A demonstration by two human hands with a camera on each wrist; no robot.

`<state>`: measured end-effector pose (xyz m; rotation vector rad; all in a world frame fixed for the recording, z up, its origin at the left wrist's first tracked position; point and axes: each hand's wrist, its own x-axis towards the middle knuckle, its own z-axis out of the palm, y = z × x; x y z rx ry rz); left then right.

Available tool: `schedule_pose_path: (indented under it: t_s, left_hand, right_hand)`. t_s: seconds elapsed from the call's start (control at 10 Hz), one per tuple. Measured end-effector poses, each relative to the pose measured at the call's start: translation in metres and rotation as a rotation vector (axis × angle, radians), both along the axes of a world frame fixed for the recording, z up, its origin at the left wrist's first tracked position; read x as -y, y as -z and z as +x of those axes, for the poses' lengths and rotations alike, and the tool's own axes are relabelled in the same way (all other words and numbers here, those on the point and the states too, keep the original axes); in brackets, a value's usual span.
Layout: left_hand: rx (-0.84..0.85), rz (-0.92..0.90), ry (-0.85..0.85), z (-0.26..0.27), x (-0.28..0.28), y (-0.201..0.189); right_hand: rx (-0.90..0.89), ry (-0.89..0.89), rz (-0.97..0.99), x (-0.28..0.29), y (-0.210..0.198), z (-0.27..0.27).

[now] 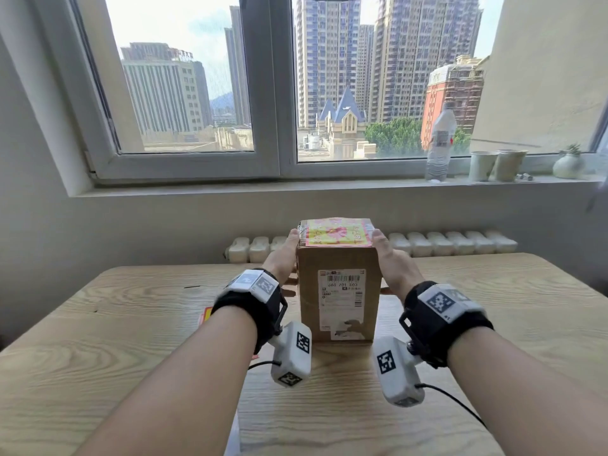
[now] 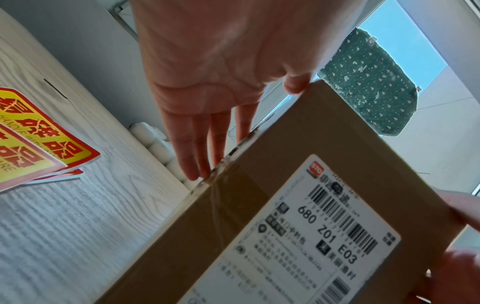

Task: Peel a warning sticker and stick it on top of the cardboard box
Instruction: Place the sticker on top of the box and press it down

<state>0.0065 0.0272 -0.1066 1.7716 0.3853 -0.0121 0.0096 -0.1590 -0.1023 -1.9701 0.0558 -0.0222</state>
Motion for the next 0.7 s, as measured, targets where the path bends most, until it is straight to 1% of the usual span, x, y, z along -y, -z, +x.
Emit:
schedule_pose_path:
  t_s: [0.1,0.2,0.3,0.5,0.6,0.7]
  left_hand:
    - [-0.033,0.006,-0.026,-0.003,-0.001,0.001]
    - [-0.045,0.018,-0.017,-0.015,0.000,-0.004]
    - [-0.057,0.025,-0.044,-0.031,-0.004,-0.010]
    - [-0.059,0.076,-0.040,-0.072,-0.006,-0.039]
    - [-0.050,0.141,-0.016,-0.089,-0.006,-0.052]
    - [-0.010,0.220,0.043,-0.110,0.000,-0.071]
  right_hand:
    - [0.006,-0.013,-0.034,0.000,0.000,-0.006]
    - [0.004,-0.023,-0.057,0.000,-0.001,-0.012]
    - [0.041,-0.052,-0.092,0.003,-0.008,-0.027]
    - [0.104,-0.030,-0.265,0.015,-0.028,-0.064]
    - [0.163,-0.041,-0.361,0.023,-0.046,-0.084]
    - [0.197,-0.059,-0.513,0.030,-0.070,-0.110]
